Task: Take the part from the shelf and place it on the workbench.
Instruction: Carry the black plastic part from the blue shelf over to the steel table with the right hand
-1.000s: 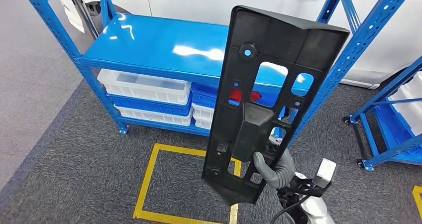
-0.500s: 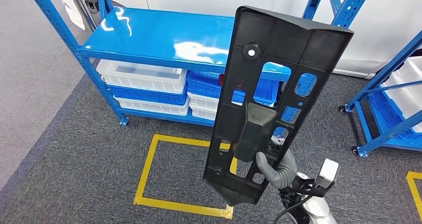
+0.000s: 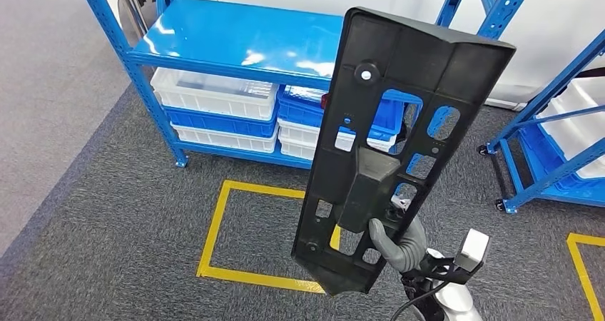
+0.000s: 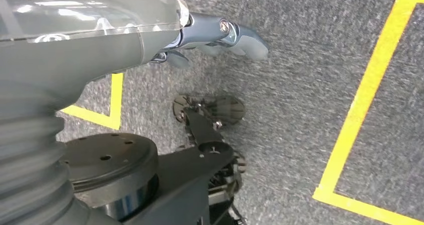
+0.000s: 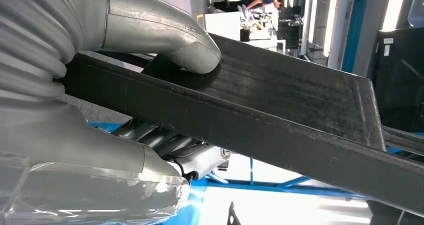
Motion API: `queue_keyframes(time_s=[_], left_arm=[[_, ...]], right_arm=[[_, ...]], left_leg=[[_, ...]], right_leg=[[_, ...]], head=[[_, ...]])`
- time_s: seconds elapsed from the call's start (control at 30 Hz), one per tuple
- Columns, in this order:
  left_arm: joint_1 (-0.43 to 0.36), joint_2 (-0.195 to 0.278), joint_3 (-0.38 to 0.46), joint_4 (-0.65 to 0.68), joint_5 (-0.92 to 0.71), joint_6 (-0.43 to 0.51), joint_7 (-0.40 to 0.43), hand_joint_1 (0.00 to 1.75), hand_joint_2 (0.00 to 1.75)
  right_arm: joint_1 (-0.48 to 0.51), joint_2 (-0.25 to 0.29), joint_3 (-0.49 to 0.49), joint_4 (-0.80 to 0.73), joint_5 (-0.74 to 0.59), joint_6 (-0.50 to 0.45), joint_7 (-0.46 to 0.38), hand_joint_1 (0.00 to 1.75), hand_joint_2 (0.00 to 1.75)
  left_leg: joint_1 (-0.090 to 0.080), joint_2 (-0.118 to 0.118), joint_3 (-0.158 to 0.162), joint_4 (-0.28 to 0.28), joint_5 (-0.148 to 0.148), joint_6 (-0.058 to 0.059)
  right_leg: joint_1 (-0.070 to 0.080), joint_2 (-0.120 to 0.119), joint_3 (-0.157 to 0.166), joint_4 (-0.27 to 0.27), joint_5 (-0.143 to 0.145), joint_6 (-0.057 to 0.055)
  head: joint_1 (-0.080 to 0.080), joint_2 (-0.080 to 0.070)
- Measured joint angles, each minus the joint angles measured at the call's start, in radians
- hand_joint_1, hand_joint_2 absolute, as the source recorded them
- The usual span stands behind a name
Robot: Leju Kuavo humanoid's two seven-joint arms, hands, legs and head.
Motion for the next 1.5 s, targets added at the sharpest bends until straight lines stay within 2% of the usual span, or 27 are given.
queue_keyframes(time_s=[0.03, 0.1, 0.17, 0.2, 0.27, 0.33, 0.43, 0.47, 0.5, 0.53, 0.6, 0.63, 0.7, 0.77, 0.83, 0.9, 0.97, 1.0, 1.03, 1.1, 1.13, 1.2, 1.23, 1.3, 1.37, 1.43, 1.5], left_arm=[[0.000, 0.000, -0.001, 0.000, -0.001, 0.004, -0.003, 0.00, 1.75], [0.000, -0.002, -0.004, 0.000, -0.003, 0.008, -0.006, 0.00, 1.75], [-0.001, -0.005, -0.004, 0.001, -0.002, 0.008, -0.008, 0.00, 1.75], [-0.001, -0.007, -0.004, 0.001, -0.002, 0.008, -0.009, 0.00, 1.75], [-0.001, -0.008, -0.004, 0.001, -0.002, 0.009, -0.009, 0.00, 1.75], [0.001, -0.008, -0.005, 0.001, -0.002, 0.010, -0.010, 0.00, 1.75], [0.003, -0.007, -0.005, 0.001, -0.003, 0.011, -0.010, 0.00, 1.75], [0.005, -0.007, -0.005, 0.001, -0.003, 0.011, -0.010, 0.00, 1.75], [0.006, -0.006, -0.005, 0.001, -0.003, 0.011, -0.010, 0.00, 1.75], [0.008, -0.006, -0.005, 0.001, -0.004, 0.011, -0.010, 0.00, 1.75], [0.007, -0.004, -0.005, 0.001, -0.006, 0.011, -0.010, 0.00, 1.75], [0.005, -0.004, -0.006, 0.001, -0.007, 0.011, -0.010, 0.00, 1.75], [0.002, -0.004, -0.008, 0.002, -0.008, 0.011, -0.010, 0.00, 1.75], [0.002, -0.003, -0.010, 0.002, -0.008, 0.011, -0.009, 0.00, 1.75], [0.002, -0.003, -0.011, 0.002, -0.008, 0.012, -0.009, 0.00, 1.75], [0.000, -0.002, -0.012, 0.002, -0.008, 0.012, -0.009, 0.00, 1.75], [-0.001, -0.003, -0.013, 0.002, -0.007, 0.013, -0.009, 0.00, 1.75], [0.001, -0.003, -0.013, 0.002, -0.006, 0.013, -0.009, 0.00, 1.75], [0.002, -0.003, -0.013, 0.002, -0.006, 0.013, -0.009, 0.00, 1.75], [0.005, -0.003, -0.013, 0.002, -0.005, 0.013, -0.010, 0.00, 1.75], [0.005, -0.004, -0.013, 0.002, -0.005, 0.013, -0.010, 0.00, 1.75], [0.004, -0.005, -0.013, 0.002, -0.004, 0.013, -0.011, 0.00, 1.75], [0.004, -0.006, -0.013, 0.002, -0.003, 0.013, -0.011, 0.00, 1.75], [0.007, -0.005, -0.014, 0.002, -0.002, 0.014, -0.011, 0.00, 1.75], [0.009, -0.005, -0.014, 0.002, -0.002, 0.014, -0.011, 0.00, 1.75], [0.007, -0.005, -0.014, 0.002, -0.002, 0.014, -0.011, 0.00, 1.75], [0.006, -0.005, -0.014, 0.002, -0.002, 0.014, -0.011, 0.00, 1.75]], right_arm=[[0.002, 0.000, -0.001, 0.000, -0.002, 0.001, -0.001, 1.47, 1.75], [0.003, -0.001, -0.004, 0.001, -0.005, 0.002, -0.004, 1.47, 1.75], [0.004, -0.002, -0.007, -0.001, -0.006, 0.002, -0.009, 1.47, 1.75], [0.005, -0.002, -0.009, -0.002, -0.006, 0.002, -0.013, 1.47, 1.75], [0.009, -0.003, -0.013, -0.003, -0.005, 0.000, -0.017, 1.47, 1.75], [0.013, -0.003, -0.015, -0.005, -0.002, -0.002, -0.019, 1.47, 1.75], [0.019, -0.003, -0.015, -0.006, 0.002, -0.005, -0.019, 1.47, 1.75], [0.023, -0.003, -0.015, -0.006, 0.003, -0.006, -0.018, 1.47, 1.75], [0.026, -0.003, -0.015, -0.006, 0.004, -0.007, -0.018, 1.47, 1.75], [0.028, -0.003, -0.015, -0.006, 0.005, -0.007, -0.018, 1.47, 1.75], [0.032, -0.003, -0.015, -0.006, 0.005, -0.007, -0.018, 1.47, 1.75], [0.033, -0.003, -0.016, -0.006, 0.005, -0.008, -0.018, 1.47, 1.75], [0.037, -0.003, -0.019, -0.008, 0.005, -0.011, -0.017, 1.47, 1.75], [0.040, -0.003, -0.021, -0.009, 0.006, -0.012, -0.015, 1.47, 1.75], [0.041, -0.003, -0.023, -0.012, 0.005, -0.013, -0.013, 1.47, 1.75], [0.043, -0.005, -0.025, -0.015, 0.004, -0.013, -0.011, 1.47, 1.75], [0.048, -0.007, -0.027, -0.016, 0.003, -0.013, -0.009, 1.47, 1.75], [0.050, -0.007, -0.027, -0.016, 0.003, -0.013, -0.007, 1.47, 1.75], [0.052, -0.007, -0.027, -0.016, 0.003, -0.013, -0.005, 1.47, 1.75], [0.052, -0.007, -0.027, -0.016, 0.003, -0.013, -0.003, 1.47, 1.75], [0.052, -0.008, -0.028, -0.016, 0.002, -0.013, -0.002, 1.47, 1.75], [0.052, -0.008, -0.028, -0.017, 0.001, -0.013, -0.002, 1.47, 1.75], [0.053, -0.008, -0.028, -0.017, 0.001, -0.013, -0.002, 1.47, 1.75], [0.052, -0.008, -0.028, -0.019, -0.001, -0.013, -0.001, 1.47, 1.75], [0.053, -0.008, -0.028, -0.020, -0.002, -0.013, -0.001, 1.47, 1.75], [0.055, -0.008, -0.028, -0.021, -0.003, -0.013, -0.001, 1.47, 1.75], [0.058, -0.009, -0.029, -0.021, -0.004, -0.013, -0.001, 1.47, 1.75]], left_leg=[[-0.006, 0.000, -0.007, 0.000, 0.006, 0.002], [-0.016, 0.001, -0.017, 0.000, 0.016, 0.006], [-0.019, 0.002, -0.023, 0.000, 0.025, 0.004], [-0.017, 0.003, -0.024, -0.001, 0.029, 0.000], [-0.014, 0.004, -0.026, -0.003, 0.035, -0.009], [-0.015, 0.001, -0.037, 0.020, 0.014, -0.018], [-0.003, -0.002, -0.105, 0.185, -0.087, -0.040], [0.004, -0.002, -0.127, 0.245, -0.111, -0.048], [0.010, -0.002, -0.135, 0.276, -0.116, -0.057], [0.017, 0.000, -0.124, 0.268, -0.103, -0.066], [0.029, 0.016, -0.054, 0.148, -0.046, -0.086], [0.030, 0.029, -0.018, 0.087, -0.026, -0.089], [0.027, 0.044, 0.013, 0.028, -0.018, -0.077], [0.022, 0.031, 0.005, 0.029, -0.018, -0.052], [0.022, 0.015, -0.001, 0.025, -0.012, -0.033], [0.023, 0.000, -0.009, 0.022, -0.002, -0.018], [0.019, -0.018, -0.021, 0.022, 0.007, -0.012], [0.016, -0.029, -0.026, 0.023, 0.010, -0.011], [0.014, -0.040, -0.029, 0.023, 0.014, -0.011], [0.010, -0.064, -0.032, 0.023, 0.020, -0.013], [0.009, -0.075, -0.034, 0.023, 0.023, -0.015], [0.010, -0.096, -0.040, 0.023, 0.030, -0.024], [0.013, -0.106, -0.045, 0.022, 0.035, -0.030], [0.016, -0.118, -0.051, 0.020, 0.041, -0.043], [0.012, -0.081, -0.068, 0.050, 0.016, -0.051], [0.011, -0.031, -0.113, 0.155, -0.050, -0.057], [0.015, -0.019, -0.157, 0.271, -0.102, -0.065]], right_leg=[[0.005, 0.000, 0.023, -0.019, 0.022, -0.009], [0.023, -0.001, 0.118, -0.154, 0.063, -0.044], [0.037, -0.007, 0.197, -0.283, 0.067, -0.070], [0.042, -0.010, 0.212, -0.311, 0.061, -0.077], [0.042, -0.012, 0.216, -0.329, 0.073, -0.079], [0.033, -0.017, 0.220, -0.352, 0.090, -0.081], [0.024, -0.028, 0.211, -0.362, 0.106, -0.075], [0.022, -0.033, 0.206, -0.359, 0.108, -0.073], [0.019, -0.038, 0.200, -0.354, 0.109, -0.070], [0.014, -0.045, 0.195, -0.348, 0.108, -0.066], [0.003, -0.058, 0.184, -0.328, 0.101, -0.053], [0.001, -0.065, 0.178, -0.316, 0.096, -0.044], [0.002, -0.077, 0.172, -0.297, 0.090, -0.030], [0.002, -0.090, 0.171, -0.290, 0.090, -0.018], [-0.004, -0.079, 0.164, -0.274, 0.074, -0.007], [-0.008, -0.039, 0.127, -0.189, 0.013, 0.000], [-0.008, -0.014, 0.067, -0.051, -0.055, 0.000], [-0.007, -0.010, 0.050, -0.009, -0.066, -0.002], [-0.007, -0.008, 0.050, -0.003, -0.058, -0.006], [-0.002, 0.011, 0.109, -0.111, 0.006, -0.021], [-0.001, 0.035, 0.148, -0.184, 0.033, -0.030], [0.003, 0.070, 0.194, -0.279, 0.060, -0.041], [0.005, 0.073, 0.198, -0.290, 0.058, -0.042], [0.005, 0.050, 0.199, -0.302, 0.067, -0.043], [0.001, 0.025, 0.202, -0.320, 0.080, -0.048], [0.001, -0.002, 0.200, -0.327, 0.086, -0.053], [0.004, -0.031, 0.195, -0.324, 0.087, -0.054]], head=[[0.000, 0.000], [0.000, 0.000], [0.000, 0.000], [0.000, 0.000], [0.000, 0.000], [0.000, 0.000], [0.000, 0.000], [0.000, 0.000], [0.000, 0.000], [0.000, 0.000], [0.000, 0.000], [0.000, 0.000], [0.001, 0.000], [0.002, 0.000], [0.002, 0.000], [0.002, 0.000], [0.002, 0.000], [0.002, 0.000], [0.002, 0.000], [0.002, 0.000], [0.002, 0.000], [0.002, 0.000], [0.002, 0.000], [0.002, 0.000], [0.002, 0.000], [0.002, 0.000], [0.002, 0.000]])
